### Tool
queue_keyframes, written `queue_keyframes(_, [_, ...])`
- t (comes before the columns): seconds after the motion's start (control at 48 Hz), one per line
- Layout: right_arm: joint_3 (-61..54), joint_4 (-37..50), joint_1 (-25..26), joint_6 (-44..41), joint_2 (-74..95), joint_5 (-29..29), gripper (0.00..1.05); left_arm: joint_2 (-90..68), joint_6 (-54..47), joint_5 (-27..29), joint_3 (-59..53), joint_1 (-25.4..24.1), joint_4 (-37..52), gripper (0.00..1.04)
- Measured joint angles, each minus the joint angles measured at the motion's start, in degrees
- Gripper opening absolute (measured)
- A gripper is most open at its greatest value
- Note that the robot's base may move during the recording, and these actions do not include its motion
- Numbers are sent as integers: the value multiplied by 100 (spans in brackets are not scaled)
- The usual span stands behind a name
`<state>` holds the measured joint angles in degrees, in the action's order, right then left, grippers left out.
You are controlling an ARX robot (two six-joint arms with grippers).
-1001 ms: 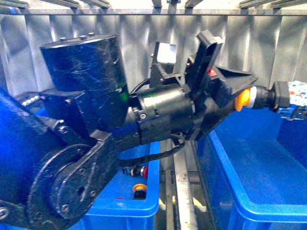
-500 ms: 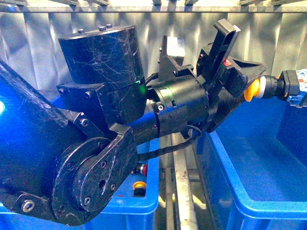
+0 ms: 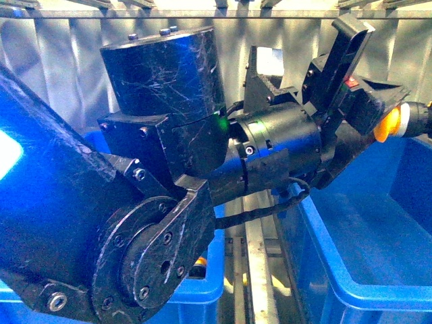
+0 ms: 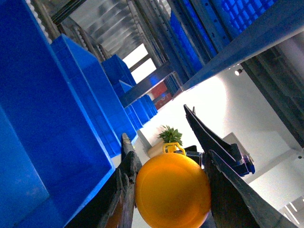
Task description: Pick red and yellow buttons and place in box
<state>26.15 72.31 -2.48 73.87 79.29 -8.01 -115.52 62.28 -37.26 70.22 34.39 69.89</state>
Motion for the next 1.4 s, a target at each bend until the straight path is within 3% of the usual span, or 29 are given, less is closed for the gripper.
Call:
queue_keyframes(0.604, [522,214,-918,282,531,-343,98,-470,107,105,505,111,-50,34])
queue_keyframes(0.896, [472,181,-977,313,382,-334,98,-573,107,144,671,195,-131,34])
queue_keyframes(1.146, [398,59,-953,297,229,-376,67,-658,74,199,671,210,-251,33])
queue_keyframes(1.334, [256,-2,-820,282,155,-400,32,-649,96,225,671,262,-282,33])
queue_keyframes(1.397, [234,-13,-785,260,120,-380,31,-649,142,245,671,282,-289,33])
